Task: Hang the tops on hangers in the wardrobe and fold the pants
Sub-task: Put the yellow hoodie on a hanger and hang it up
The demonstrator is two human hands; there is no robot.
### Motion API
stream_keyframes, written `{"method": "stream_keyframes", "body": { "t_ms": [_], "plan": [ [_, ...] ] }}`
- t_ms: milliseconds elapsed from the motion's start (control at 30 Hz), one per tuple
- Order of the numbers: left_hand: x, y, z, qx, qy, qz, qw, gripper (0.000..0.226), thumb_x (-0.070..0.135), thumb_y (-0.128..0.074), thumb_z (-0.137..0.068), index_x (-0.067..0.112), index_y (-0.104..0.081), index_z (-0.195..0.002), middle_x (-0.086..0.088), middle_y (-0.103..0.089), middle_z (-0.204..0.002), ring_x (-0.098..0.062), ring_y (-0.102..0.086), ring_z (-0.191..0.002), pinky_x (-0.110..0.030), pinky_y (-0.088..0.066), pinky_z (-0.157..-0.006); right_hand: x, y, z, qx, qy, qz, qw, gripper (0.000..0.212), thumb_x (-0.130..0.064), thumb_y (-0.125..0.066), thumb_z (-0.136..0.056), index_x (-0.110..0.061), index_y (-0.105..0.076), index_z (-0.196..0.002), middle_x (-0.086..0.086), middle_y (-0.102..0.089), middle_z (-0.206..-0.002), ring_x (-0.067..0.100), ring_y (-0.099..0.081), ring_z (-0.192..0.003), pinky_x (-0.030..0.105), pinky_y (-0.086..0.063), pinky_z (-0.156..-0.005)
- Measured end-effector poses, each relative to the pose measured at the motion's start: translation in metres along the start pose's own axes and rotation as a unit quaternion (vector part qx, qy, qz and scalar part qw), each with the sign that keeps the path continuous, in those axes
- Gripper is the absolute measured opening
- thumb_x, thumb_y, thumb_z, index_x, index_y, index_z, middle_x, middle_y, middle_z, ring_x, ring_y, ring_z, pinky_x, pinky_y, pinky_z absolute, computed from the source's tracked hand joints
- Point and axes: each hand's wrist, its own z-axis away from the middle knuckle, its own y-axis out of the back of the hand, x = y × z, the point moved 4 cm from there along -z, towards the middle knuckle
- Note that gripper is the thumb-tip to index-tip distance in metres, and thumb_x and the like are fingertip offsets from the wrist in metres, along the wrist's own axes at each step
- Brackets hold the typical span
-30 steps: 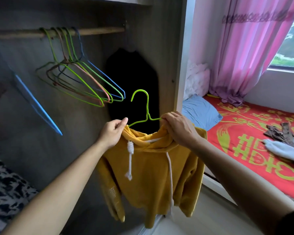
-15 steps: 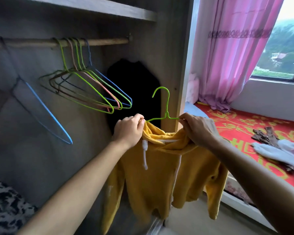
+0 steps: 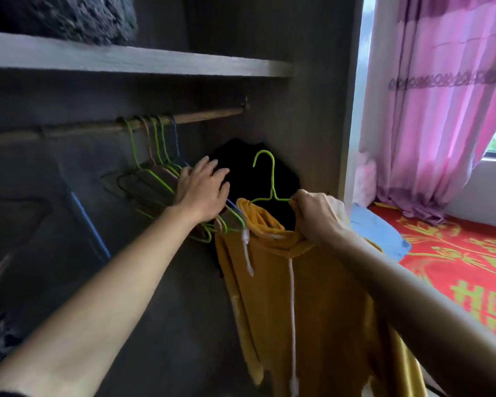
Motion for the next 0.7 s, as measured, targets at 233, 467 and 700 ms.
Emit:
{"method": "stream_keyframes", "body": {
  "t_ms": [233,467,700],
  "plan": [
    [-0.036,-0.02,-0.002,-0.039,0.029,-0.109,0.993,0.054,0.055,-0.027,-0.1,0.023,-0.066,-0.121,-0.004,-0.053,-0.144,-0.023,-0.033,-0.143,-0.049,-0.019,-0.115,-0.039,-0.021,-0.09,0.035,0.013,-0.102,0.994,0.01,-0.018,-0.051,-0.095,-0.016,-0.06,-0.099,0.007,-0.069,-0.088,0.035,-0.065,-0.079,0.034,-0.037,-0.06],
    [-0.048,-0.021,0.013,0.013,0.012,-0.089,0.996,0.049,0.048,-0.031,-0.099,0.023,-0.071,-0.111,-0.003,-0.059,-0.137,-0.021,-0.038,-0.14,-0.042,-0.014,-0.11,-0.054,-0.02,-0.181,0.089,0.011,-0.133,0.987,0.014,-0.012,-0.052,-0.094,-0.013,-0.06,-0.105,0.011,-0.068,-0.094,0.037,-0.065,-0.086,0.039,-0.041,-0.065],
    [-0.061,-0.016,0.02,0.035,0.021,-0.043,0.998,0.053,0.049,-0.025,-0.098,0.025,-0.073,-0.103,-0.003,-0.058,-0.138,-0.02,-0.037,-0.141,-0.047,-0.018,-0.116,-0.088,-0.083,-0.201,-0.012,0.048,-0.112,0.992,0.047,-0.005,-0.049,-0.091,-0.029,-0.058,-0.131,0.006,-0.065,-0.092,0.03,-0.063,-0.081,0.034,-0.038,-0.062]
  ]
}}
